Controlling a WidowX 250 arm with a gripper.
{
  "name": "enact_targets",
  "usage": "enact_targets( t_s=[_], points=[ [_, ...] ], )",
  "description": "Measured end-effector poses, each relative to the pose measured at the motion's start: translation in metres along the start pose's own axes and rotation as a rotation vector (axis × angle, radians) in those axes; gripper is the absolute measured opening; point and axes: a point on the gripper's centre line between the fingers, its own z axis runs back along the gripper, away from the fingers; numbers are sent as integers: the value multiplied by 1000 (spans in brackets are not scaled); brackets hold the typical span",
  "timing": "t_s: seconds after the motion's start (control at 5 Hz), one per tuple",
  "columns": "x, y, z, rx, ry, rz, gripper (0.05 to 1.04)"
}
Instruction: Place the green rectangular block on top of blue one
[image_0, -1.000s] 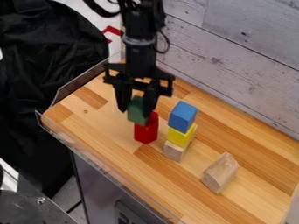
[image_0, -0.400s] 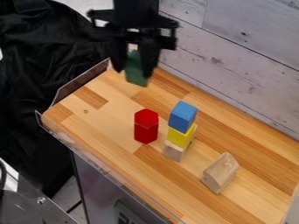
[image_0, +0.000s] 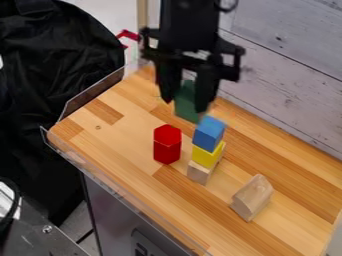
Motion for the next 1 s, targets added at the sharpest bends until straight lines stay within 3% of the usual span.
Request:
enact_targets(
  t_s=[0.6, 1.0],
  points=[
    [23, 2, -29, 40, 54, 21, 526],
    [27, -2, -38, 31, 47, 33, 526]
  ],
)
